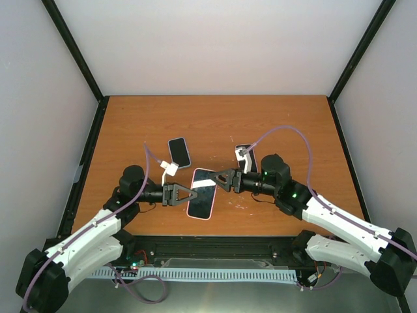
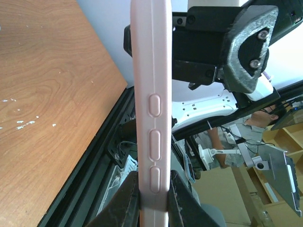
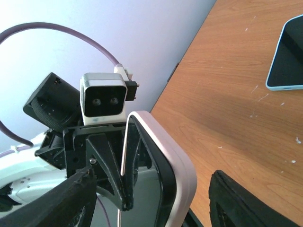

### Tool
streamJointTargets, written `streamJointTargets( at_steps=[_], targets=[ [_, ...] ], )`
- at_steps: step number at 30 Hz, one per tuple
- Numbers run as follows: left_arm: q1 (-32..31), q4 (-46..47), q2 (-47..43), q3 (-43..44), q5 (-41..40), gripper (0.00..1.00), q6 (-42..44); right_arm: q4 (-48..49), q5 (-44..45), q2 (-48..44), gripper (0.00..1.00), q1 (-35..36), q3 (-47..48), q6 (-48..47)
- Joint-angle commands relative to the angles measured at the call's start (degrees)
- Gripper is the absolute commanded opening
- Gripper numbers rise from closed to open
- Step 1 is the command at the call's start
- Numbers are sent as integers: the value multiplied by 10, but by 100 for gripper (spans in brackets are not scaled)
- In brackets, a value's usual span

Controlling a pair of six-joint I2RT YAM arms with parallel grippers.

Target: Put the phone into the phone case

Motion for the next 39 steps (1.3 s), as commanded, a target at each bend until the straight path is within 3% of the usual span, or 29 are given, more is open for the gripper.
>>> streamJointTargets(
  at_steps=[1, 5, 13, 22, 26, 32, 35, 36, 39],
  targets=[
    [1, 14, -10, 29, 21, 0, 21, -7, -1, 3, 59, 1, 12, -10],
    [1, 12, -7, 23, 21, 0, 21, 0, -2, 2, 46, 1, 11, -14],
    [1, -61, -10, 34, -18, 0, 40, 24, -3, -10, 4, 1, 1, -25],
    [1, -136, 15, 50, -60, 0, 39, 20, 7, 2, 3, 1, -17, -20],
    [1, -128, 11, 47, -74, 0, 26, -3, 27, 1, 19, 0, -16, -18],
    [1, -120, 28, 42, -129, 0, 7, -78, 90, -24, 74, -2, -20, -31],
    [1, -137, 60, 56, -170, 0, 14, -104, 104, -37, 94, -4, -25, -38],
    [1, -138, 79, 64, -182, 0, 17, -114, 109, -42, 99, -4, -24, -40],
    [2, -125, 137, 82, -211, 0, 20, -150, 130, -58, 100, -4, -18, -51]
  ],
)
